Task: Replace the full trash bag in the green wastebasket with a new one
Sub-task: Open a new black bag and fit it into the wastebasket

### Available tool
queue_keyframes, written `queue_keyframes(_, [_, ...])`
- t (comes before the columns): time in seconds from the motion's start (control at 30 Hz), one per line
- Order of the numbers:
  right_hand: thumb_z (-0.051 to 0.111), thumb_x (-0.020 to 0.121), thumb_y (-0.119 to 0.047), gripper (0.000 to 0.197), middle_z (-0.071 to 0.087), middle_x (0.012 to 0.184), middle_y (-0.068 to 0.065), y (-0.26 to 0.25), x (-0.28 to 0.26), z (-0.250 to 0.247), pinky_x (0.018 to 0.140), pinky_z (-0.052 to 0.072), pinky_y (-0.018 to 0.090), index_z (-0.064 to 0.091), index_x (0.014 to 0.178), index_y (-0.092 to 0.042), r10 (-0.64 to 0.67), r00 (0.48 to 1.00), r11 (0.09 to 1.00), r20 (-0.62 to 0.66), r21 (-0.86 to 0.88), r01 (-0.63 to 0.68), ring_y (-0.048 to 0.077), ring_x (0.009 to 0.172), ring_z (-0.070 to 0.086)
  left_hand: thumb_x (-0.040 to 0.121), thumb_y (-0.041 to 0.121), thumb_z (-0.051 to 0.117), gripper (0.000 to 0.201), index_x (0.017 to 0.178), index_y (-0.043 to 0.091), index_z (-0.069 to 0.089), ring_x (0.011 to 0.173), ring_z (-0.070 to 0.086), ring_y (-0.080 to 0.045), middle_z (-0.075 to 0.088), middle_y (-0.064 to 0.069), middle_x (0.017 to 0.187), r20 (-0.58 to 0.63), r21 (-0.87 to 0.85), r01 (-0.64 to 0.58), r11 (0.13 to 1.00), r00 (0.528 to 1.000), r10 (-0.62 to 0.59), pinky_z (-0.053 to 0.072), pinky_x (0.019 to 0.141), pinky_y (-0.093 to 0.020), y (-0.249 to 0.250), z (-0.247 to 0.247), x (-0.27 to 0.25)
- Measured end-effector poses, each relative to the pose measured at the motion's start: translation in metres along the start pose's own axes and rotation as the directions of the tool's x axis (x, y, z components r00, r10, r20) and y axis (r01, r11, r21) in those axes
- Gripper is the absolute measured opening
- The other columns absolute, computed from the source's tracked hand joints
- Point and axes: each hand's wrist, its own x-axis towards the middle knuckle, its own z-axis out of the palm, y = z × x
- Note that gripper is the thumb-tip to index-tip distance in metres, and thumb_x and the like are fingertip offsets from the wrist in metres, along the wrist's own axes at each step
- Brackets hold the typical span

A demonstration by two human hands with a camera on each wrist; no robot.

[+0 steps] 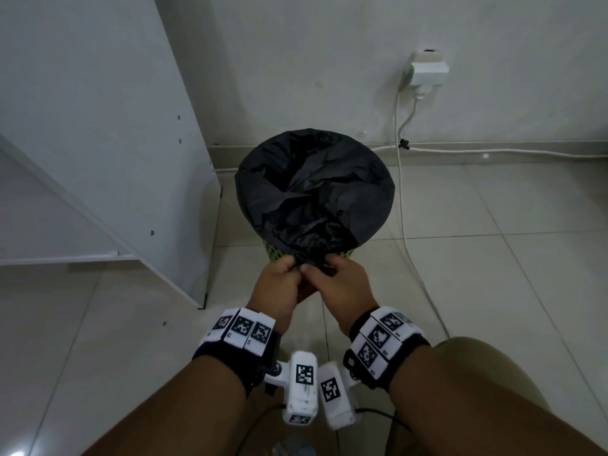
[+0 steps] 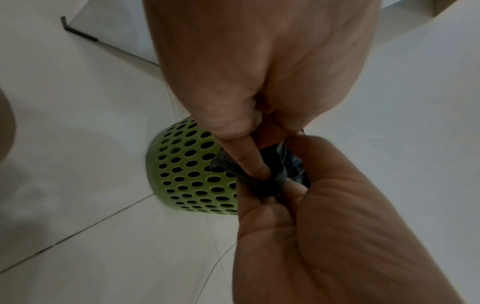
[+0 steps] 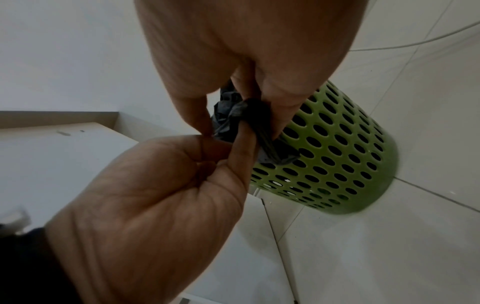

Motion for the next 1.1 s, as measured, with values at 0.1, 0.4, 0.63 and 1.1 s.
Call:
queue_keyframes(0.1, [0.075,0.077,-0.018,0.012,0.076,0.081,0.005,0.003,0.007,-0.003,0.074,0.059,0.036,0.076,0.087,-0.012,0.006,1.0,1.0,0.021,-0.027,-0.006,0.018,0.081,0.071,0.084,-0.021,0.03,0.05,0.119,-0.005,0.063,0.093,0.073,-0.028,0.072,-0.021,0.108,0.024,-0.119,0.059,0.991,0.998,-0.057,0.061,0.072,-0.033,0.001,0.0,0.002])
queue_keyframes(0.4, [0.06,0.089,-0.001,0.02,0.075,0.089,0.019,0.009,0.023,-0.015,0.079,0.057,0.043,0.078,0.086,-0.007,0.047,0.994,0.996,0.097,0.074,-0.054,0.026,0.081,0.069,0.1,0.002,0.042,0.026,0.12,0.011,0.056,0.068,0.075,-0.032,0.076,-0.018,0.09,-0.034,0.149,0.045,0.988,0.999,-0.04,0.06,0.058,-0.033,0.008,0.003,0.013])
queue_keyframes(0.63, [0.062,0.091,-0.001,0.015,0.073,0.095,0.028,0.018,0.026,-0.024,0.082,0.059,0.051,0.076,0.097,0.0,0.085,0.981,0.965,0.174,0.229,-0.125,0.042,0.09,0.071,0.095,0.008,0.059,0.006,0.094,0.012,0.064,0.049,0.047,-0.012,0.057,-0.005,0.07,-0.083,0.242,0.115,0.963,0.992,-0.097,0.042,0.046,-0.022,0.01,-0.008,0.027])
queue_keyframes(1.1, [0.067,0.089,-0.008,0.021,0.07,0.083,0.031,0.022,0.042,-0.03,0.072,0.06,0.056,0.068,0.083,0.012,0.166,0.986,0.986,0.003,0.021,-0.166,0.043,0.072,0.071,0.085,0.004,0.071,0.012,0.083,0.014,0.065,0.058,0.038,-0.015,0.055,-0.005,0.074,-0.155,0.332,0.179,0.926,0.979,-0.134,0.037,0.061,-0.03,0.023,-0.027,0.045])
